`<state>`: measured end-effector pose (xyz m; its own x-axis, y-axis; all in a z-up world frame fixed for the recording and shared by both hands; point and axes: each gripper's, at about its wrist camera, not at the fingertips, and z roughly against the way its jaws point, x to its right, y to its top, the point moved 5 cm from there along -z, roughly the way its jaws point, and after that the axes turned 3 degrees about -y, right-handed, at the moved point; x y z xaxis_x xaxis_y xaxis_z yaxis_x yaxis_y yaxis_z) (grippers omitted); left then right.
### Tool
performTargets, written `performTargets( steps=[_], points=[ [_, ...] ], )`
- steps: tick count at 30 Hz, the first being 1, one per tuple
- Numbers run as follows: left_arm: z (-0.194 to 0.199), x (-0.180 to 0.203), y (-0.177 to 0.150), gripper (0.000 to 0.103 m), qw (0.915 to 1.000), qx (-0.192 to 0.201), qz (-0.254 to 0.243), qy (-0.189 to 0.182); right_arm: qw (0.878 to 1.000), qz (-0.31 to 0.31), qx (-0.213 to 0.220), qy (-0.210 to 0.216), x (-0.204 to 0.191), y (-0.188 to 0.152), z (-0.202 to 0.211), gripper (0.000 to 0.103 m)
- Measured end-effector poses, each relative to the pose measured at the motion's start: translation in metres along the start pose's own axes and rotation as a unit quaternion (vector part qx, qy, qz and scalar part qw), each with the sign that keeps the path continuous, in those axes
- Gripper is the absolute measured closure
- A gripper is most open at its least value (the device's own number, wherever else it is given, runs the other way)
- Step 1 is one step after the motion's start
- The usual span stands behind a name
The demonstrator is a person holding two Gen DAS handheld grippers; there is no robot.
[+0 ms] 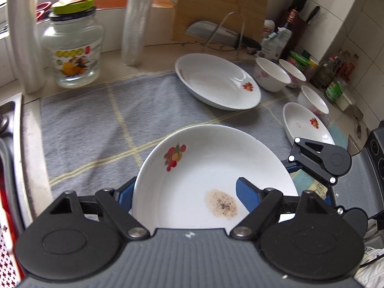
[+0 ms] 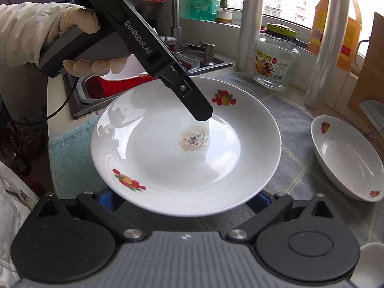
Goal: Organize plates and bowls
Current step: 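Carry the stained plate with the left gripper toward the sink and lower it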
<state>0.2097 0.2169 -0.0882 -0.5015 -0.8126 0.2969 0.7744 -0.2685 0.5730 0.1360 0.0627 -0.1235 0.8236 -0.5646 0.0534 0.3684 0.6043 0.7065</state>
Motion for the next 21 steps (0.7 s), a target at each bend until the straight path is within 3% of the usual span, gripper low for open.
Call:
performTargets(
  steps=[10,21],
  points=[
    [0.006,-0.038,-0.002,0.019,0.9998,0.006,0.017,0.009,1.000,0.015,-0.006,0.017,-0.001,0.026,-0.036,0.000],
    [0.000,-0.062,0.008,0.019,0.9998,0.011,0.015,0.005,1.000,0.002,-0.014,0.008,0.005,0.035,-0.056,0.000]
  ],
)
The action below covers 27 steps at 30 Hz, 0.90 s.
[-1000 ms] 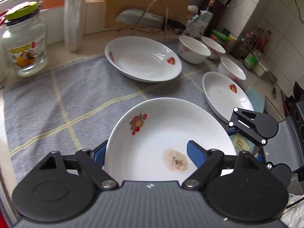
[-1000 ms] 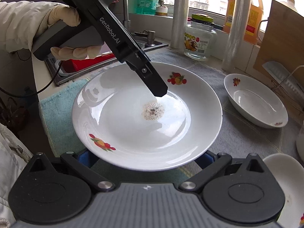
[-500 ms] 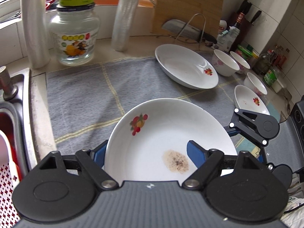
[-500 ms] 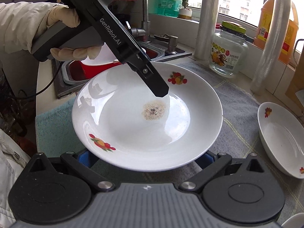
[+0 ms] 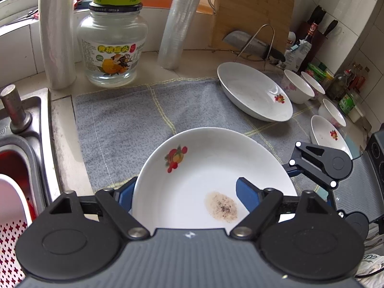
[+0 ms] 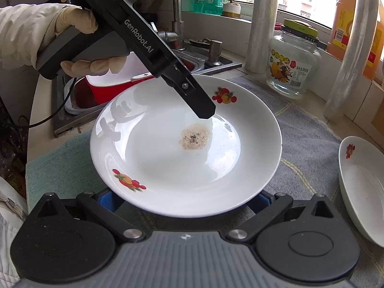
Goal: Organize plates and bowls
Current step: 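Carry the stained plate with the left gripper toward the sink and lower it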
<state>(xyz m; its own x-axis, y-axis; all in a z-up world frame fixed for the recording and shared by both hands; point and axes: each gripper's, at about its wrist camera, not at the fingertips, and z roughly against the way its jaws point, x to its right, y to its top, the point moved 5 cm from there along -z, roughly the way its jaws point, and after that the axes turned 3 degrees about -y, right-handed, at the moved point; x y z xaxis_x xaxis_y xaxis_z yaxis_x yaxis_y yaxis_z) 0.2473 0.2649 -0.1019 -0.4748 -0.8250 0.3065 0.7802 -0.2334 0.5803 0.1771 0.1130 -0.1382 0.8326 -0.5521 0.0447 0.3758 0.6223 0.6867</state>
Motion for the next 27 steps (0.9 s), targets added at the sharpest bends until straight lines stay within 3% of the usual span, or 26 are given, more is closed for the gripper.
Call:
performTargets(
  steps=[27],
  points=[
    [-0.021,-0.016,0.008,0.019,1.0000,-0.004,0.004,-0.002,1.000,-0.017,-0.015,-0.016,0.008,0.003,-0.012,0.000]
  ],
)
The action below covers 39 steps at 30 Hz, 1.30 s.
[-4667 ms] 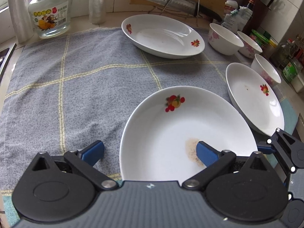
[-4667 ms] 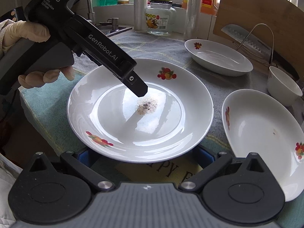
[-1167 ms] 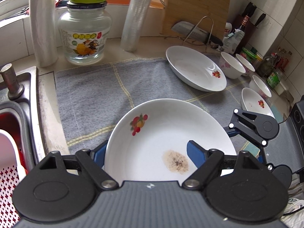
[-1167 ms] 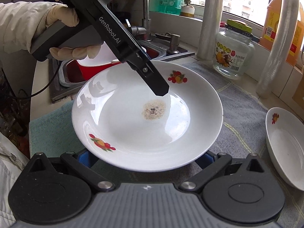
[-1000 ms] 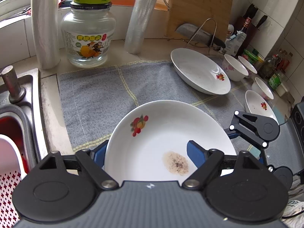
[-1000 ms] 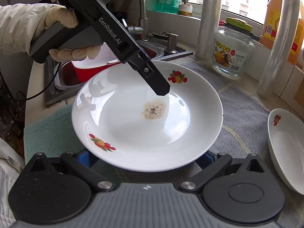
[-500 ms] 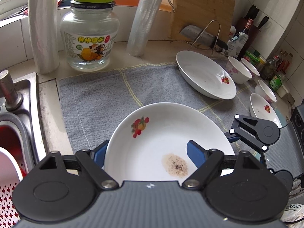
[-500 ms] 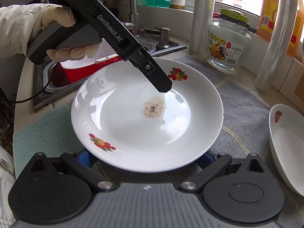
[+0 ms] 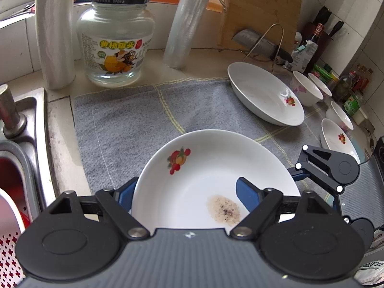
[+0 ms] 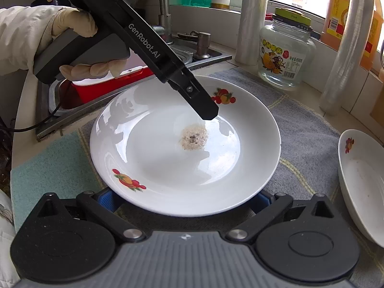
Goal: Organize plates and bowls
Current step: 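Carry the stained plate with the left gripper toward the sink and lower it, then open the left gripper and withdraw it from the stained plate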
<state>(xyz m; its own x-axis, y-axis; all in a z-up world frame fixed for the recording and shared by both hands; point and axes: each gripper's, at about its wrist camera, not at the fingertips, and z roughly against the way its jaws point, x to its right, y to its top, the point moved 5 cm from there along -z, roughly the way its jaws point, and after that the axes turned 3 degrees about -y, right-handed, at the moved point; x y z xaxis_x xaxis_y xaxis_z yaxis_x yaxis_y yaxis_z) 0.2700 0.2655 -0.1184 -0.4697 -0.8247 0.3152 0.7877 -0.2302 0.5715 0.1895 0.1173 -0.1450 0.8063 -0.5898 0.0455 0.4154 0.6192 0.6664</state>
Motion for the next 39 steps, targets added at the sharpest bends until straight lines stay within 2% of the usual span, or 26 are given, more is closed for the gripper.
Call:
performTargets(
  steps=[15,18,20,24,28,33,39],
  points=[
    [-0.004,-0.001,-0.002,0.018,1.0000,0.006,0.002,0.004,1.000,-0.003,-0.005,-0.005,0.001,0.000,0.001,0.000],
    [-0.004,0.002,-0.003,0.013,0.9999,0.012,-0.003,0.006,1.000,-0.001,-0.009,-0.009,0.000,0.001,0.001,0.000],
    [-0.002,0.005,-0.004,0.007,0.9994,0.022,-0.016,0.022,1.000,0.000,-0.010,-0.013,-0.001,0.001,0.001,0.000],
    [0.008,0.010,-0.007,0.006,0.9951,0.048,-0.043,0.075,1.000,-0.001,-0.011,-0.025,-0.001,-0.002,0.006,0.000],
    [0.029,0.017,-0.013,0.005,0.9890,0.081,-0.054,0.111,0.999,-0.023,-0.016,-0.046,0.006,-0.008,0.021,0.000],
    [0.058,0.036,-0.022,0.001,0.9816,0.122,-0.056,0.136,0.994,-0.056,-0.008,-0.091,0.013,-0.016,0.049,0.000],
    [0.070,0.066,-0.034,0.001,0.9831,0.125,-0.052,0.123,0.983,-0.108,0.009,-0.145,0.019,-0.026,0.078,0.000]
  ],
)
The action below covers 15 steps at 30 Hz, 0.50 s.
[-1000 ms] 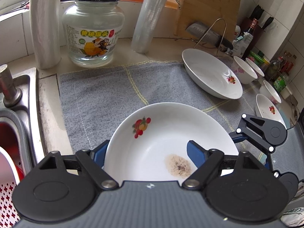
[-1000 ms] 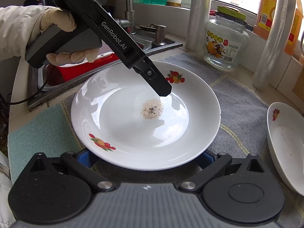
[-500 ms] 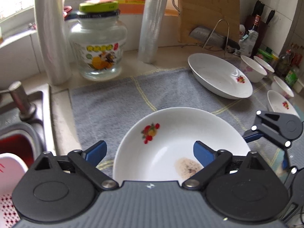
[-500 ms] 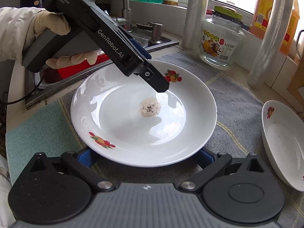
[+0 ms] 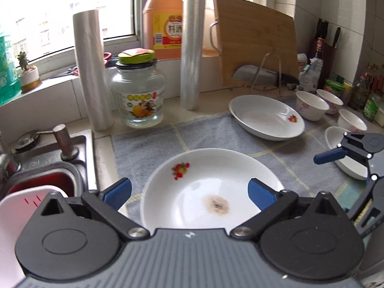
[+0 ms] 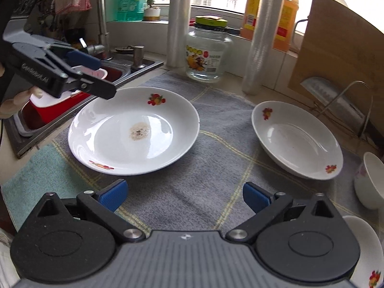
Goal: Organize plates and bowls
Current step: 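Open the left gripper and withdraw it from the stained plate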
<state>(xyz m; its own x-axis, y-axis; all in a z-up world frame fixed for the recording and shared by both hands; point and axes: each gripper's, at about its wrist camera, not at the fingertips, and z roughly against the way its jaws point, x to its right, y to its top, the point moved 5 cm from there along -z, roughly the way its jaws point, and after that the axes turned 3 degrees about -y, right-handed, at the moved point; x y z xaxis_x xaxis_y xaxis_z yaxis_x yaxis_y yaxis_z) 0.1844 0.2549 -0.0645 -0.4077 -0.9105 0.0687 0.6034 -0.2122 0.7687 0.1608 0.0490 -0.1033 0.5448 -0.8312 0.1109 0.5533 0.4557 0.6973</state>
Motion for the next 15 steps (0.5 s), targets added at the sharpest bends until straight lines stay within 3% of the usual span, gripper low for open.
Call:
performTargets(
  steps=[8,15],
  points=[
    [0.011,0.062,-0.003,0.001,0.9992,0.031,-0.010,-0.021,0.996,-0.066,0.007,-0.055,0.026,-0.028,0.042,0.000],
    [0.001,0.124,-0.003,0.001,0.9988,0.028,0.011,-0.039,0.993,-0.082,0.016,-0.087,0.068,-0.065,0.081,0.000]
  ],
)
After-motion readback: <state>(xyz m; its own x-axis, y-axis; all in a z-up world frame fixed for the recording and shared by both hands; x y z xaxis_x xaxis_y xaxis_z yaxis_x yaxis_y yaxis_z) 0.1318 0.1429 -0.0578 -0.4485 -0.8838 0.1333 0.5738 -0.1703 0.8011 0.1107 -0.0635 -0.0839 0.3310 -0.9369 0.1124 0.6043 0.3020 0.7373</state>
